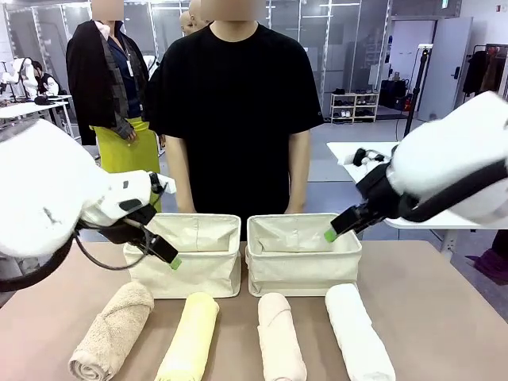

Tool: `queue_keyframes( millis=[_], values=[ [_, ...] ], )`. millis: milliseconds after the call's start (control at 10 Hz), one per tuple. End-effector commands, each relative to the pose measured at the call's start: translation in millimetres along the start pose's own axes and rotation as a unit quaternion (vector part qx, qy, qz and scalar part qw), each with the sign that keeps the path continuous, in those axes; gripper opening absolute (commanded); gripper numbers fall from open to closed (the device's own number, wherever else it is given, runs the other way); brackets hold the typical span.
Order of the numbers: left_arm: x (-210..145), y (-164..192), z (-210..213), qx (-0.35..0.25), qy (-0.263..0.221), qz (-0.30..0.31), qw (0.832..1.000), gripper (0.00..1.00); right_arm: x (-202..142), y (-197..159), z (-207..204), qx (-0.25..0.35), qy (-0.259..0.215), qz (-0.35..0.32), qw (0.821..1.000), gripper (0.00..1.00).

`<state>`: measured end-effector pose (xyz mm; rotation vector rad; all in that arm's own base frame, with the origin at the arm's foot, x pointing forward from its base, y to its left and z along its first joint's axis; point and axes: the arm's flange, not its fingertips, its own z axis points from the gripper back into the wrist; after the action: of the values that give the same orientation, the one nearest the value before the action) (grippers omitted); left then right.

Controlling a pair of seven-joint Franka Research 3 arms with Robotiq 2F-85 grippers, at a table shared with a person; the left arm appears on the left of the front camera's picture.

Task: Divide the towels into two baskets.
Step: Pick up one hotel-folded towel and place it in the Fabric basket indicated by the person.

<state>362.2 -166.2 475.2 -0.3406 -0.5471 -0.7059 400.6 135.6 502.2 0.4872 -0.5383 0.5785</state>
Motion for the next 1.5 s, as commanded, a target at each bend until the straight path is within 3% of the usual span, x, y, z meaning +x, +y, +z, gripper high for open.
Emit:
queue_keyframes(
  millis=[0, 300, 500, 700, 800, 1000, 1400],
  values=[
    [-37.6, 23.8, 63.5, -0.145, -0.016, 0.008, 0.989, 1.00, -15.1, -27.0, 37.4, 0.129, 0.008, -0.086, 0.988, 1.00],
    [-100.5, 69.3, 132.9, -0.290, -0.137, 0.050, 0.946, 1.00, -45.9, -50.0, 92.2, 0.247, -0.026, -0.155, 0.956, 1.00],
    [-156.2, 101.7, 177.5, -0.310, -0.218, 0.121, 0.918, 1.00, -70.5, -74.2, 131.8, 0.282, -0.052, -0.186, 0.940, 1.00],
    [-205.4, 121.2, 215.8, -0.299, -0.256, 0.190, 0.899, 1.00, -99.9, -101.2, 162.5, 0.288, -0.091, -0.206, 0.931, 1.00],
    [-229.5, 125.8, 234.5, -0.285, -0.269, 0.234, 0.890, 1.00, -120.0, -116.4, 176.5, 0.294, -0.112, -0.216, 0.924, 1.00],
    [-262.3, 135.5, 256.5, -0.263, -0.242, 0.312, 0.880, 1.00, -166.0, -153.7, 197.6, 0.312, -0.179, -0.251, 0.899, 1.00],
    [-265.3, 130.3, 278.7, -0.231, -0.199, 0.312, 0.900, 1.00, -240.8, -221.2, 213.1, 0.341, -0.234, -0.309, 0.856, 1.00]
  ],
)
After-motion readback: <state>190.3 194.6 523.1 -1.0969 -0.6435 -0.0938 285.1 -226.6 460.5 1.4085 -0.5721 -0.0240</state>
